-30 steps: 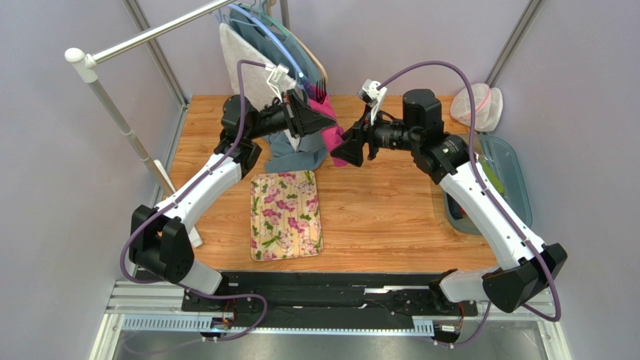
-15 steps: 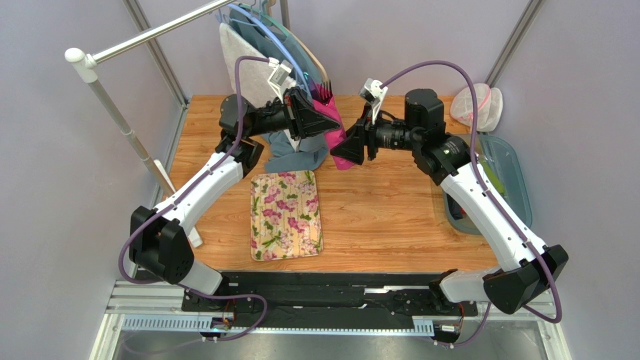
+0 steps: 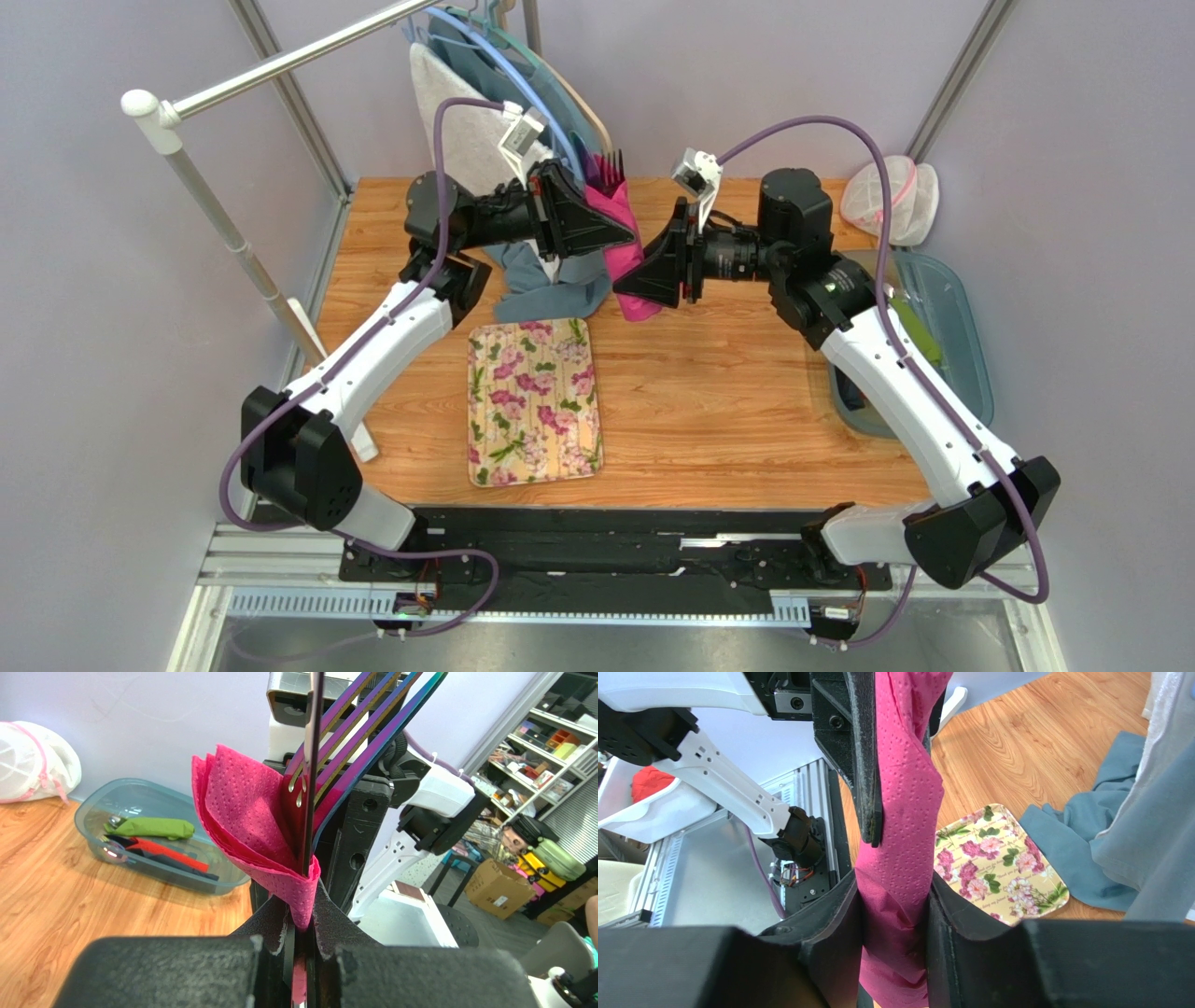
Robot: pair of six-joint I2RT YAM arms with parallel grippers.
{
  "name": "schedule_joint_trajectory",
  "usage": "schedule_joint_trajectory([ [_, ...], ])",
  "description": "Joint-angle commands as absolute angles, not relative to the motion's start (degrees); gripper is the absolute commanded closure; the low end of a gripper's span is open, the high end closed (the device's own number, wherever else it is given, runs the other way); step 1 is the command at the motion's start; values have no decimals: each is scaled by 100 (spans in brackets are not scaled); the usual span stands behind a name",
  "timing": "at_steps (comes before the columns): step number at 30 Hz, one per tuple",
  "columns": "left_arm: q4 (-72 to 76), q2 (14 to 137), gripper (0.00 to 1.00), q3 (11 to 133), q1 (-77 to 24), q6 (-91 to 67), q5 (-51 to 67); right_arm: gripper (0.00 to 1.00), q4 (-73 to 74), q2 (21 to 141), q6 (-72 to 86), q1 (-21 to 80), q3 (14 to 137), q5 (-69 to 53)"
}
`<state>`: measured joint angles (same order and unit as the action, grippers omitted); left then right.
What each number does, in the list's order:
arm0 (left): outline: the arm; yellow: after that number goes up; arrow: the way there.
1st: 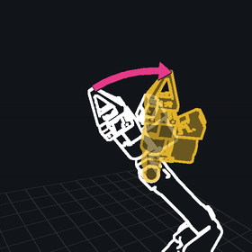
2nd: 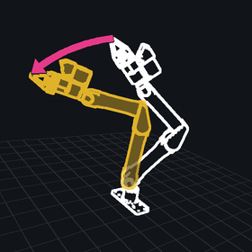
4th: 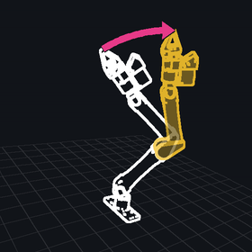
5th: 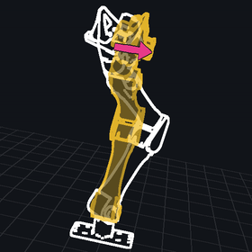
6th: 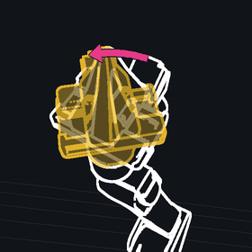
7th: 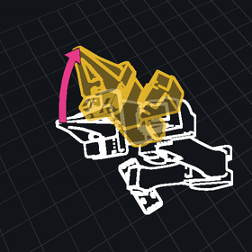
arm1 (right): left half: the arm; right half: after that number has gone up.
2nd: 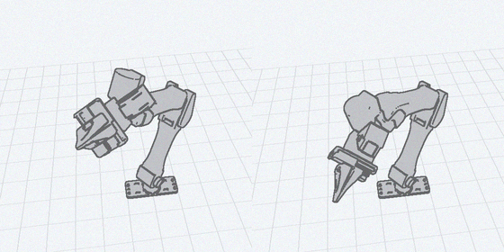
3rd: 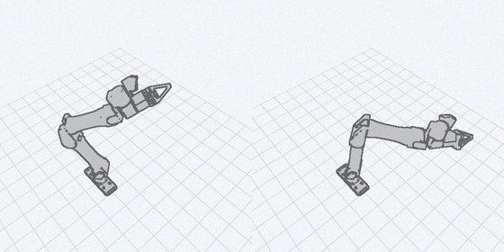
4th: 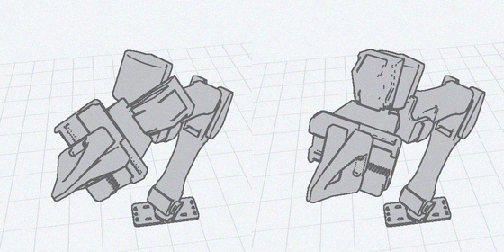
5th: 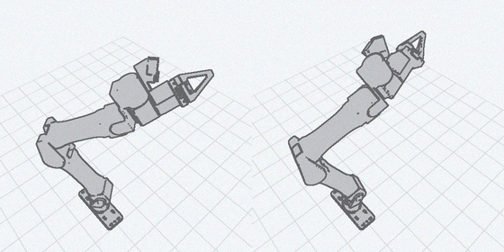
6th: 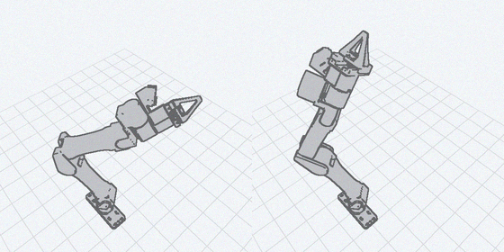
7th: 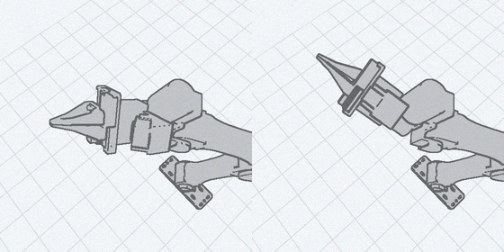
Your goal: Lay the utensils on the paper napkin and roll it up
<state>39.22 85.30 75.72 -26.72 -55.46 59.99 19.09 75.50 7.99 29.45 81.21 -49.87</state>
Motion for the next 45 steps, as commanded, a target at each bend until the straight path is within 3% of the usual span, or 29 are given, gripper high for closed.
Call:
schedule_joint_trajectory([
  [1, 4438, 8481, 100, 7980, -2716, -5581, 5502, 68, 1776, 7585, 1116, 3076, 8218, -5511],
  [4, 4386, 8482, 100, 7928, -2716, -5572, 5458, 83, 1758, 7594, 1169, 3085, 8305, -5519],
  [6, 4316, 8473, 100, 7901, -2716, -5555, 5406, 100, 1758, 7594, 1204, 3085, 8393, -5493],
  [12, 3842, 8332, 99, 7796, -2716, -5274, 5151, 100, 1819, 7559, 1213, 3015, 8551, -5178],
  [14, 3727, 8271, 89, 7700, -2716, -5186, 5098, 100, 1819, 7559, 1222, 2962, 8596, -5098],
  [17, 3543, 8130, 60, 7480, -2690, -5045, 5063, 100, 1767, 7594, 1292, 2874, 8718, -5036],
  [19, 3428, 8033, 53, 7296, -2620, -5010, 4975, 100, 1732, 7594, 1318, 2874, 8789, -5045],
  [20, 3384, 8007, 45, 7251, -2593, -5001, 4949, 100, 1705, 7576, 1318, 2874, 8798, -5036],
  [27, 3664, 8164, 29, 7189, -2514, -5202, 5167, 100, 1530, 7611, 1406, 2874, 8886, -5141],
  [37, 4438, 8358, 26, 7295, -2558, -5686, 5441, 100, 1363, 7734, 1529, 2874, 8965, -5141],
  [45, 4605, 8534, 36, 7497, -2707, -5809, 5388, 100, 1196, 7743, 1564, 2883, 8921, -5221],
])
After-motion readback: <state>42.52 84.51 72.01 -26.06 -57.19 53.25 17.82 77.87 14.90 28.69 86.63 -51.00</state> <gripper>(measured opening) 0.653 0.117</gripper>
